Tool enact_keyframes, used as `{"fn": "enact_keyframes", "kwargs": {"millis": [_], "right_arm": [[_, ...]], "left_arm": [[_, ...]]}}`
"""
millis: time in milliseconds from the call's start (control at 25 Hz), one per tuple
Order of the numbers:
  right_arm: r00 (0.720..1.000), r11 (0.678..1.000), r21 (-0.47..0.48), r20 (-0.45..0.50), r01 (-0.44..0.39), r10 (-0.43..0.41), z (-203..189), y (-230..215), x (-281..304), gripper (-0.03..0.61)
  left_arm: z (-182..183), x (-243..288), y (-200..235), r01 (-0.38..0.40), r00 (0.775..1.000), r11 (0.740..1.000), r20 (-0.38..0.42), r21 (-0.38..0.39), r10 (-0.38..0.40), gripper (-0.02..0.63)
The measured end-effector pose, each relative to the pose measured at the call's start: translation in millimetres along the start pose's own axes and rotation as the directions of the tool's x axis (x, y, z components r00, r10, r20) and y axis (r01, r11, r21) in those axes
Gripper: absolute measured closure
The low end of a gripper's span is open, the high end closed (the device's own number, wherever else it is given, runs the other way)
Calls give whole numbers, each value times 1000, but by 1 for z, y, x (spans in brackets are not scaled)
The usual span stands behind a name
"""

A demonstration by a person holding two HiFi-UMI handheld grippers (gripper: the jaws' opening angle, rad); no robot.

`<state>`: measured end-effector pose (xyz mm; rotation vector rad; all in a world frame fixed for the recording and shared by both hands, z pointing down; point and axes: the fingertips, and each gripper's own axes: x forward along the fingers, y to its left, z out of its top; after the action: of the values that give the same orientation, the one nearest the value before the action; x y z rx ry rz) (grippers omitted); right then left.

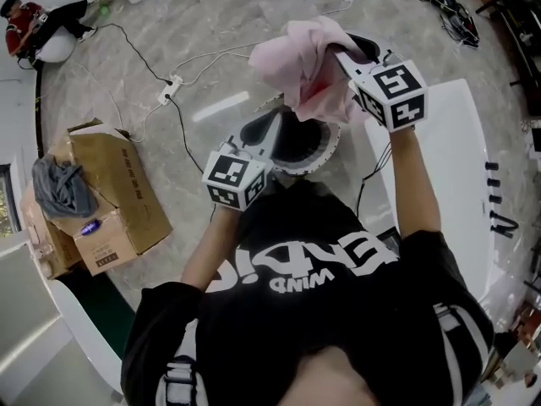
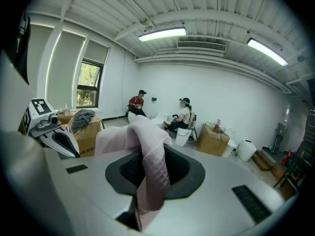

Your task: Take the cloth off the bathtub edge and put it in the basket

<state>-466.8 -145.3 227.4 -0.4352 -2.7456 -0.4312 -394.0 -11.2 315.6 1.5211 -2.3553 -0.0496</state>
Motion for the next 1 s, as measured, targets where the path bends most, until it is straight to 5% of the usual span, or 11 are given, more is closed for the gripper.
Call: {"fn": "enact_keyframes", "kwargs": {"millis": [560,1000], "right_arm": [[997,993,113,-77,35,-27,-52,15,15,507],[983,973,230,-181,13,30,-170,59,65,506]], "left_arm": [[-24,15,29,47,998,998,-46,-39,-48,602],[-110,55,69,53,989,992,-130,-111,-68,602]]}}
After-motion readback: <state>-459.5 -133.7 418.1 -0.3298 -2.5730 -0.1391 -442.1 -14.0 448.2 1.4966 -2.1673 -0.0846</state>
